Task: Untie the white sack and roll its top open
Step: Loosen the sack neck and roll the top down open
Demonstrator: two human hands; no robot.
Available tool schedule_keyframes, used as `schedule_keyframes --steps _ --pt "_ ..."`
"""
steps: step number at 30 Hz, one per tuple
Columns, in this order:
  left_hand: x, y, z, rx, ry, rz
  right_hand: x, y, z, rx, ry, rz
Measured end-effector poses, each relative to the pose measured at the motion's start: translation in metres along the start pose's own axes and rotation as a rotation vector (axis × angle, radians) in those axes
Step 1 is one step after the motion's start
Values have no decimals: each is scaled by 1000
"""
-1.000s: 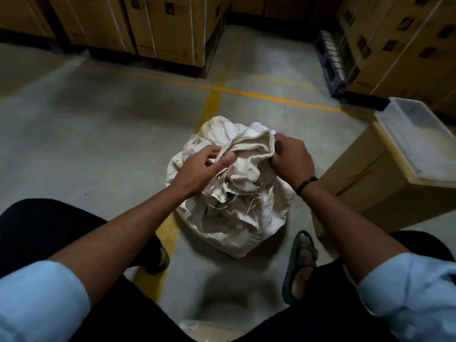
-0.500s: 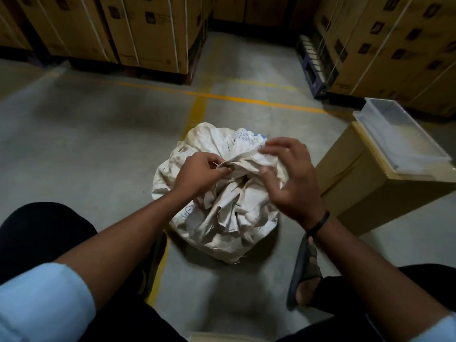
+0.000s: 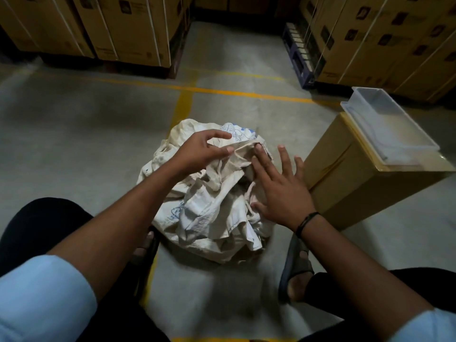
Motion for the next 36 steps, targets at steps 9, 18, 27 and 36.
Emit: schedule_keyframes --steps 9,18,27,36 --pt "-83 41 -114 635 758 -324 30 29 -36 90 185 121" --pt "-59 64 -14 1119 47 13 49 18 -58 142 266 111" --pt "5 -17 34 1134 -25 -59 37 -40 8 207 -164 -208" --pt "23 -25 38 1218 93 33 29 13 79 42 -364 -69"
Point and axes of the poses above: each hand's wrist, its own x-axis towards the middle knuckle, its own y-axis out of the palm, z = x × y, the point moved 8 cm from there along x, towards the middle knuckle, and after that the axes turned 1 degree about z, right-handed, at the moved point
